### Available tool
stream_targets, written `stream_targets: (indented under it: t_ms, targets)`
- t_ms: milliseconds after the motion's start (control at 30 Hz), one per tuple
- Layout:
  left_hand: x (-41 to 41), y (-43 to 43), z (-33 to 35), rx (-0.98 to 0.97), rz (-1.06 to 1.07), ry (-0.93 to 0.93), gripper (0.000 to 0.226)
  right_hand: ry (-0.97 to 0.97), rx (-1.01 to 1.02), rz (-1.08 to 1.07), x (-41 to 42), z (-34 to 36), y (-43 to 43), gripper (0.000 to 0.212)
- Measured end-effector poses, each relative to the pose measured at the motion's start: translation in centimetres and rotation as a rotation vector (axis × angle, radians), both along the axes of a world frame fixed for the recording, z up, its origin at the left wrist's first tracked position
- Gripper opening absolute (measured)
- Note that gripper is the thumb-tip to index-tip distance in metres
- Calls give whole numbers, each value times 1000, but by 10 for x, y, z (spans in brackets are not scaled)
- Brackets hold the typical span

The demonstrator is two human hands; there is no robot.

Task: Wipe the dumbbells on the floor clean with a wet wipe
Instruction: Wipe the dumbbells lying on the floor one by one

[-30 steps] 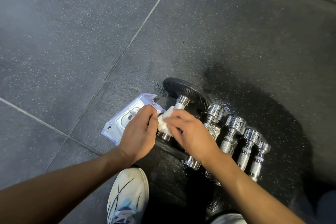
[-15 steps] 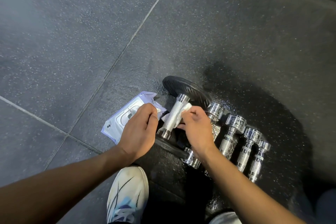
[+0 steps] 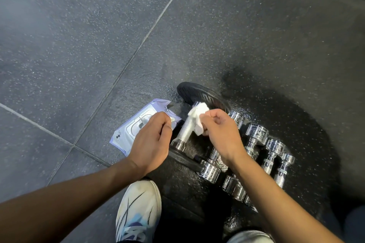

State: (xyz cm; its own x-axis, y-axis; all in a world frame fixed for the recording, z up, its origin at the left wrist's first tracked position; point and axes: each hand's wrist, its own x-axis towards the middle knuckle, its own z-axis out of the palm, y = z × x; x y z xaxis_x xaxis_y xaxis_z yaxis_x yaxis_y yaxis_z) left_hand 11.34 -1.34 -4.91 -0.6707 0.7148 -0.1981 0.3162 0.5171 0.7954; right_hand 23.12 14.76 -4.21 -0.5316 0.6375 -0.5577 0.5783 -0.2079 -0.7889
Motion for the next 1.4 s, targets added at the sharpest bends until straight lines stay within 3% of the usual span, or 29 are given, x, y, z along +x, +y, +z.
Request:
stream_targets:
  t_ms: [67, 167, 333, 400, 500, 633, 767, 933, 1033, 1267, 1400]
  targets:
    - [0, 0, 0, -13, 7, -2, 17, 8, 127, -27, -6, -1, -6, 31]
    - [0, 2, 1, -15, 17, 6, 17, -33, 108, 28, -9, -6, -20, 39]
    - [0, 1, 1, -11, 16, 3, 17, -255, 45, 486, 3, -2, -22, 27]
    - [0, 2, 1, -8, 13, 0, 17, -298, -9, 563, 6, -6, -25, 20]
    - [1, 2, 2, -7, 14, -4, 18, -219, -232, 361, 5, -12, -29, 9]
    - [1, 2, 1, -13, 22, -8, 18, 79, -743, -94, -9, -23, -25, 47]
    - [0, 1, 0, -12, 26, -12, 17, 250, -804, -339, -22, -23, -8, 53]
    - [0, 1, 0, -11, 12, -6, 18, 355, -881, -641, -27, -23, 2, 32]
    - [0, 1, 2, -2, 7, -4, 17, 345, -834, -672, -24, -22, -9, 37]
    - [0, 0, 2, 9, 6, 0, 17, 215, -452, -747, -30, -5, -27, 18]
    - [0, -1, 2, 11, -6, -1, 18, 272, -98, -554, -27, 9, -37, 15]
